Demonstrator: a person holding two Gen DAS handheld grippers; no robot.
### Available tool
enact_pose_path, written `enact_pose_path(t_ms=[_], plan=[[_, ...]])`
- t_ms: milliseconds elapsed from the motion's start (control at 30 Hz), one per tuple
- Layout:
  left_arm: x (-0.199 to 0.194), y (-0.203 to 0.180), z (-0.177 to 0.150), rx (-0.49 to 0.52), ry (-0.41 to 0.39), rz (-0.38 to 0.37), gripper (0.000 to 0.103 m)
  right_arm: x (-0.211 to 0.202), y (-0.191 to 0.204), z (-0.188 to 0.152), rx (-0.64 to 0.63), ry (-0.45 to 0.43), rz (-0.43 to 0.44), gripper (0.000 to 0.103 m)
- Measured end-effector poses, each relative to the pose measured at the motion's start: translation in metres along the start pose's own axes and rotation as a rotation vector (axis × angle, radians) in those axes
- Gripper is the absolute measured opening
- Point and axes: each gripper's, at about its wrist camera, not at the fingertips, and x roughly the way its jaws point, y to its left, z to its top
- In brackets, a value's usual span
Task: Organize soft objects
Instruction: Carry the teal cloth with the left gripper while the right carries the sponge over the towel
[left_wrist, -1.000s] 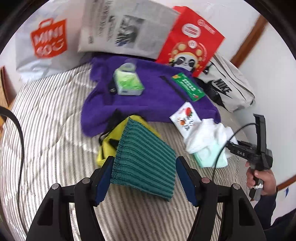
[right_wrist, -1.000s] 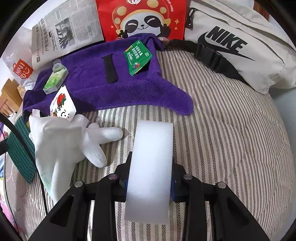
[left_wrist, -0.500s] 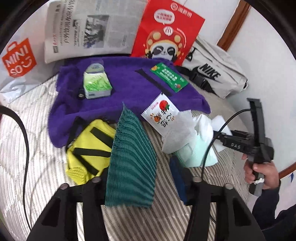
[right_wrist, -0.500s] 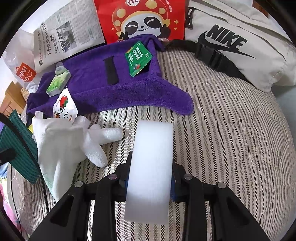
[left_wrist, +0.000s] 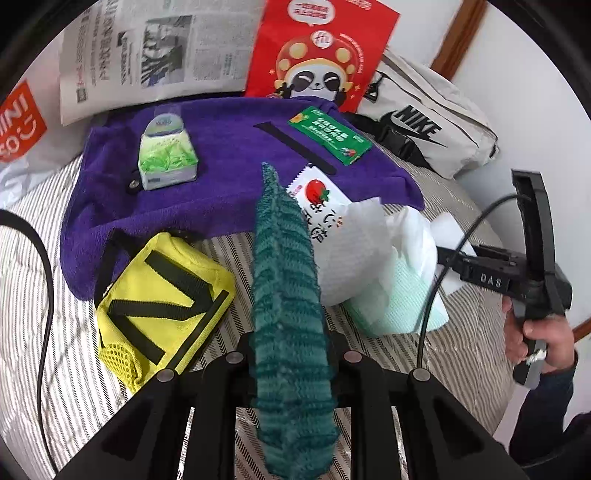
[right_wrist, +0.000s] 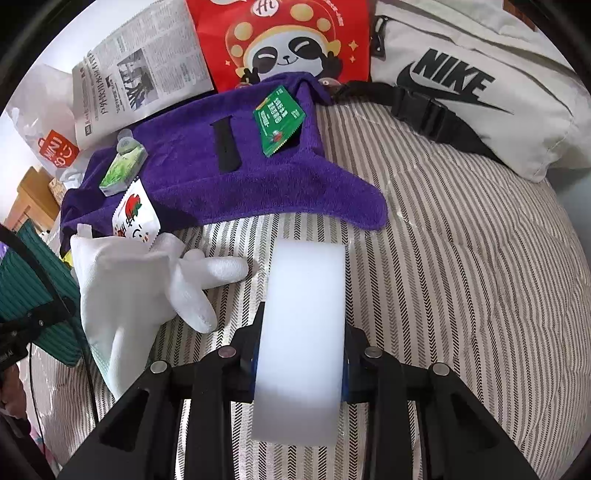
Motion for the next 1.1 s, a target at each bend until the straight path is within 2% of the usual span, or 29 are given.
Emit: enact_pose_path(t_ms=[100,267,500,767,933,1100], plan=[[0.002,0.003,0.000,-0.019,0.002,-0.018,0.019,0.001,0.001,0.000,-0.007,-0.003,-0.002,0.031],[0.004,-0.004,-0.002,0.019,-0.019,0.005,0.018,0.001,-0.001,0.000,-0.003,-0.011,0.014,0.031],[0.003,0.000,-0.004,-0.008,-0.031,-0.009,0.018,0.001,0.004,-0.004,-0.029,-0.044,-0.006,0.032],[0.001,0.007,-0.005,-0.037,-0.027,-0.045,0.018,-0.001,-0.006,-0.002,0.041,-0.032,0.050,0.030],[-0.017,0.007,-0.002,-0.035,-0.063,-0.055,0.018,-0.019,-0.004,0.002,0.011,-0.062,0.010,0.030],[-0.031,0.007,0.003,-0.017,-0.081,-0.045,0.018,-0.039,0.001,0.014,-0.009,-0.109,0.008,0.030]])
